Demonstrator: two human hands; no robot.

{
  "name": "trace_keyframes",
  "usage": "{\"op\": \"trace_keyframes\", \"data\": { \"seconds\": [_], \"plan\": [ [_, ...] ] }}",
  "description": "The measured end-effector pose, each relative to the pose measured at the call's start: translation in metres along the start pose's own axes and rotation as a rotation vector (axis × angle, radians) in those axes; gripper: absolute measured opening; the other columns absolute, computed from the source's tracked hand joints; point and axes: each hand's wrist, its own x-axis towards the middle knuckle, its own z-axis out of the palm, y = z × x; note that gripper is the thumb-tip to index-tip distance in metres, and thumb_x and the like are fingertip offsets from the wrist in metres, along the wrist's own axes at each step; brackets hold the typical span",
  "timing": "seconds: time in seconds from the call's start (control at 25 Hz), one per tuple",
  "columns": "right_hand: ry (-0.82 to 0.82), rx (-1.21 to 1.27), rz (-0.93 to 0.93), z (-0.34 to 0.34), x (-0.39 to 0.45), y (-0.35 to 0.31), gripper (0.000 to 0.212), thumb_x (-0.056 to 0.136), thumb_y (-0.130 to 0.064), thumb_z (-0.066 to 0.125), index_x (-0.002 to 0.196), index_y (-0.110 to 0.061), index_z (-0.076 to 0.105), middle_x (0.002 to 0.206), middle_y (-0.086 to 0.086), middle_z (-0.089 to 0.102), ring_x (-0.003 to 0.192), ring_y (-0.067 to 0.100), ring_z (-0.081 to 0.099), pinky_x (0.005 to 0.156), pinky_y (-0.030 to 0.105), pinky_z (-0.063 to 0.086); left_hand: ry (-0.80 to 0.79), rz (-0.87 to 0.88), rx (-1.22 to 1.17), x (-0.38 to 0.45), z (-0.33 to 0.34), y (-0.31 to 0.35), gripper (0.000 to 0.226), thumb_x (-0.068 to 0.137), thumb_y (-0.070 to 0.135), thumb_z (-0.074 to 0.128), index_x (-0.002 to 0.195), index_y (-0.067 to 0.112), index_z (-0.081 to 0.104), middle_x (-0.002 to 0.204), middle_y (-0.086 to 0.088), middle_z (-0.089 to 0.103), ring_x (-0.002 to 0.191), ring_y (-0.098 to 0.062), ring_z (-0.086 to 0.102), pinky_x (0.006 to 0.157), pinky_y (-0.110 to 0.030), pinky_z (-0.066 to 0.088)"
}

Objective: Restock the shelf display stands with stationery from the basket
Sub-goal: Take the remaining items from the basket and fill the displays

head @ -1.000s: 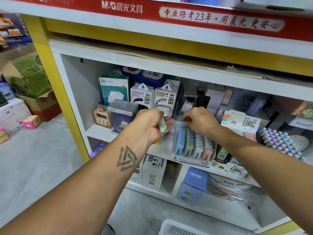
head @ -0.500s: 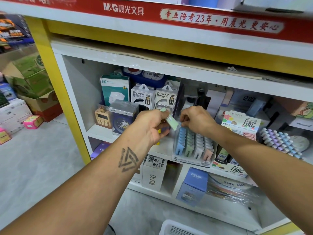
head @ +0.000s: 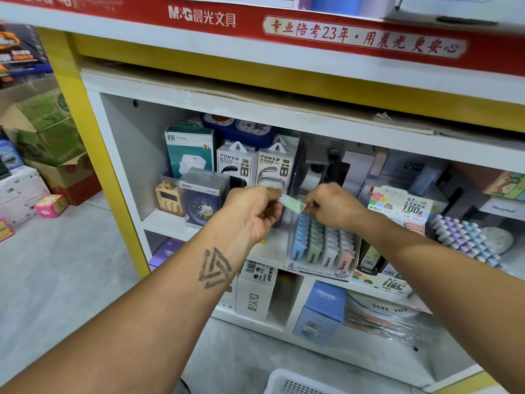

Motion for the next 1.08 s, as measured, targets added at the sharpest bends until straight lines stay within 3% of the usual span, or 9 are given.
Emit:
{"op": "trace_keyframes", "data": {
  "seconds": [0.16, 0.24, 0.36, 0.44, 0.52, 0.6, 0.68, 0.84, 1.08],
  "plan": [
    [0.027, 0.495, -0.183, -0.030, -0.033, -0.010, 0.054, 0.081, -0.003, 0.080, 0.126, -0.027, 0.063, 0.118, -0.010, 0.066, 0.097, 0.002, 0.064, 0.084, 0.017, 0.054, 0.030, -0.009, -0.050, 0.004, 0.008, -0.002, 0.014, 0.090, -0.002, 0.062, 0.077, 0.002, 0.059, 0.064, -0.009, 0.054, 0.051, -0.013, 0.049, 0.038, -0.015, 0.047],
    [0.037, 0.653, -0.247, -0.040, -0.049, -0.015, 0.044, 0.078, -0.003, 0.082, 0.116, -0.020, 0.068, 0.114, -0.006, 0.067, 0.096, 0.007, 0.067, 0.085, 0.021, 0.056, 0.008, -0.030, -0.082, 0.006, 0.017, -0.006, 0.015, 0.091, 0.000, 0.062, 0.077, 0.003, 0.058, 0.064, -0.010, 0.054, 0.046, -0.012, 0.049, 0.037, -0.015, 0.046],
    [0.200, 0.606, -0.214, -0.048, -0.056, -0.011, 0.019, 0.084, -0.009, 0.078, 0.102, -0.015, 0.076, 0.099, -0.004, 0.073, 0.090, 0.012, 0.070, 0.086, 0.028, 0.057, -0.044, -0.060, -0.117, 0.007, 0.032, -0.018, 0.015, 0.096, 0.006, 0.058, 0.082, 0.002, 0.058, 0.066, -0.012, 0.057, 0.041, -0.014, 0.054, 0.039, -0.019, 0.050],
    [0.311, 0.539, -0.077, -0.049, -0.049, 0.000, 0.018, 0.088, -0.014, 0.075, 0.106, -0.016, 0.076, 0.093, -0.004, 0.076, 0.082, 0.010, 0.072, 0.084, 0.026, 0.058, 0.009, 0.050, 0.104, 0.010, 0.040, -0.027, 0.018, 0.100, 0.013, 0.051, 0.090, 0.003, 0.061, 0.071, -0.015, 0.063, 0.052, -0.022, 0.060, 0.047, -0.027, 0.056],
    [0.353, 0.380, 0.050, -0.044, -0.036, 0.012, 0.021, 0.093, -0.011, 0.069, 0.114, -0.015, 0.072, 0.097, 0.003, 0.075, 0.077, 0.011, 0.072, 0.077, 0.017, 0.056, 0.070, 0.355, 0.732, 0.019, 0.041, -0.037, 0.021, 0.098, 0.018, 0.047, 0.095, 0.007, 0.064, 0.082, -0.016, 0.066, 0.070, -0.030, 0.065, 0.062, -0.035, 0.055],
    [0.311, 0.187, 0.094, -0.034, -0.021, 0.019, 0.018, 0.096, -0.010, 0.062, 0.113, -0.013, 0.068, 0.101, 0.010, 0.071, 0.083, 0.022, 0.070, 0.080, 0.030, 0.058, -0.015, 0.645, 1.359, 0.022, 0.038, -0.052, 0.031, 0.096, 0.027, 0.049, 0.120, 0.011, 0.061, 0.116, -0.015, 0.064, 0.106, -0.032, 0.061, 0.087, -0.036, 0.052],
    [0.268, -0.037, 0.105, -0.021, -0.008, 0.020, 0.012, 0.096, -0.016, 0.061, 0.105, -0.017, 0.068, 0.101, 0.011, 0.070, 0.092, 0.030, 0.067, 0.081, 0.038, 0.056, -0.160, 0.703, 1.654, 0.029, 0.034, -0.069, 0.051, 0.097, 0.034, 0.046, 0.143, 0.013, 0.041, 0.151, -0.009, 0.039, 0.139, -0.028, 0.035, 0.111, -0.042, 0.036],
    [0.213, -0.189, 0.164, -0.001, 0.003, 0.020, 0.013, 0.093, -0.018, 0.063, 0.100, -0.024, 0.074, 0.102, 0.006, 0.071, 0.093, 0.029, 0.066, 0.077, 0.034, 0.054, -0.308, 0.604, 1.847, 0.041, 0.030, -0.087, 0.061, 0.102, 0.043, 0.028, 0.156, 0.018, 0.014, 0.166, -0.003, 0.002, 0.152, -0.019, -0.002, 0.120, -0.048, 0.010],
    [0.103, -0.056, 0.129, 0.005, 0.010, 0.022, 0.013, 0.089, -0.023, 0.074, 0.102, -0.024, 0.076, 0.104, 0.001, 0.074, 0.095, 0.023, 0.069, 0.088, 0.038, 0.057, -0.319, 0.607, 1.794, 0.039, 0.029, -0.087, 0.061, 0.103, 0.042, 0.028, 0.157, 0.018, 0.013, 0.166, -0.006, 0.001, 0.152, -0.021, -0.003, 0.122, -0.039, 0.011]
  ]
}}
